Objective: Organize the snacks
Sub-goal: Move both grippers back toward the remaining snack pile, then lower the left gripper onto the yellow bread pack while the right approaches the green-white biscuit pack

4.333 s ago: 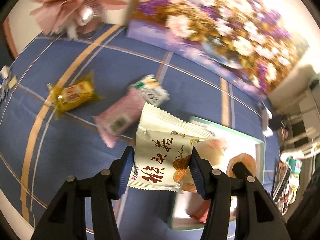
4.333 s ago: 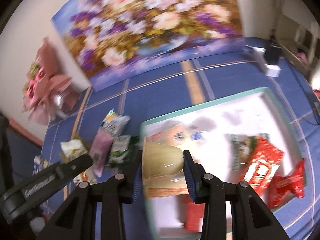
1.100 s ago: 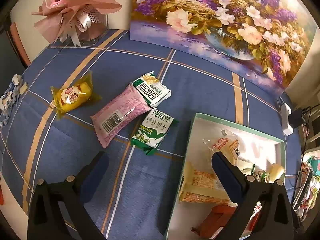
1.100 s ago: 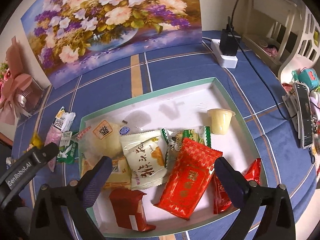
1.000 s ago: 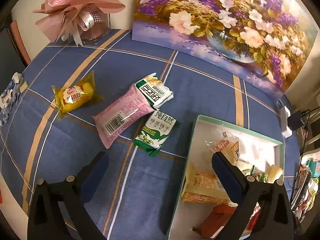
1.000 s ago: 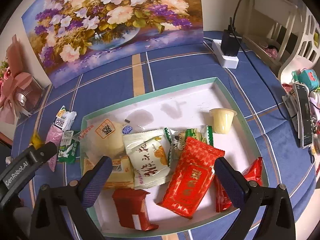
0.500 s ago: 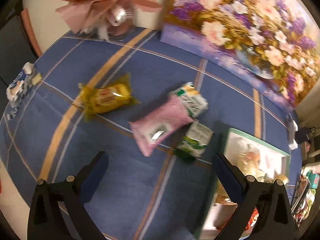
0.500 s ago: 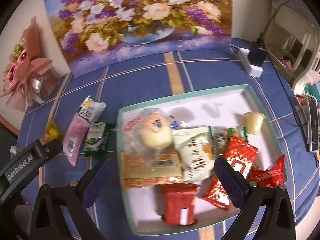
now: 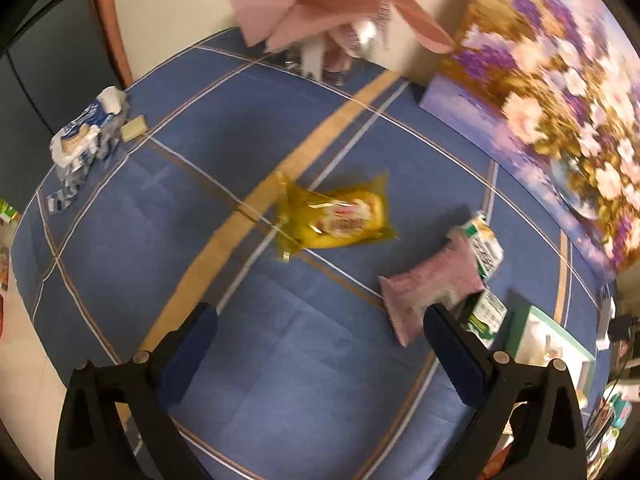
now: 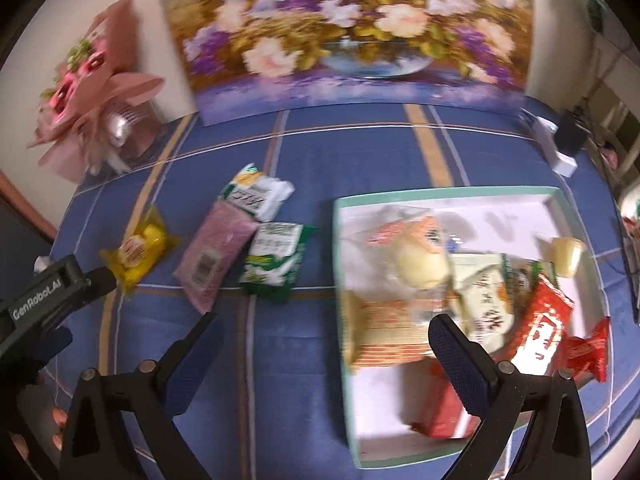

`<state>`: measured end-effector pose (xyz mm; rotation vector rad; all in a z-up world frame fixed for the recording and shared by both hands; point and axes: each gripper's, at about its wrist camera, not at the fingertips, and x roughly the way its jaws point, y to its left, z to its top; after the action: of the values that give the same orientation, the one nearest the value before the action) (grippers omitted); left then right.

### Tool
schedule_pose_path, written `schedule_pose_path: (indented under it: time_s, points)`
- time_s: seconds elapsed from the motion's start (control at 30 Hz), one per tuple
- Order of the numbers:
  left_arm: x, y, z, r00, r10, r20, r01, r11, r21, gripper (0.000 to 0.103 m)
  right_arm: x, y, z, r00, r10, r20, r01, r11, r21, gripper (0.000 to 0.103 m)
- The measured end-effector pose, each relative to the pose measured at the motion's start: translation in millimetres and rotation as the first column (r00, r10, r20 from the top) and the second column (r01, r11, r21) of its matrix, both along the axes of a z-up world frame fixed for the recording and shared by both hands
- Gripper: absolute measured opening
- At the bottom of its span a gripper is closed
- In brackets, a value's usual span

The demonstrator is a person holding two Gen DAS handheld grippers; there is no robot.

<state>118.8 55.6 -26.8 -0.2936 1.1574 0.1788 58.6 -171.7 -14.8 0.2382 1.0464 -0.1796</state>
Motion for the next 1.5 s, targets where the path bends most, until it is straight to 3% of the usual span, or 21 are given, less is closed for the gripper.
schedule_pose_path:
  time_s: [0.3, 0.73, 0.97, 1.17, 1.27, 1.5]
  points:
    - [5, 22, -10, 0.999, 0.029, -0.024, -0.029, 1.000, 0.003, 0.102, 10, 22, -7, 0.999, 0.052, 0.011, -0.053, 0.996, 0.069, 0.103]
    - [22, 12, -20, 0.996, -0.080, -0.023, 0.079, 0.995, -0.057, 0.102, 25, 4, -9, 0.999, -0.008, 0.040, 0.003, 0.991, 0.130, 0.102]
    - [41, 22, -21, 0.994, -0.107, -0.036, 0.104, 0.992, -0.074, 0.102, 36, 0, -14, 0.999, -0.015, 0.037, 0.010, 0.989, 0.144, 0.089]
    - [67, 18, -11, 0.973, -0.229, -0.014, 0.229, 0.973, 0.023, 0.102, 49, 1, -21, 1.000, -0.001, 0.014, -0.001, 0.991, 0.134, 0.080]
    - [80, 8, -10, 0.947, -0.321, -0.015, 0.321, 0.944, 0.069, 0.102, 57, 1, -22, 1.000, 0.004, 0.008, -0.005, 0.991, 0.133, 0.078]
    - [97, -3, -24, 0.903, -0.427, -0.039, 0.428, 0.896, 0.117, 0.102, 72, 5, -37, 0.999, 0.022, -0.029, -0.019, 0.993, 0.114, 0.067]
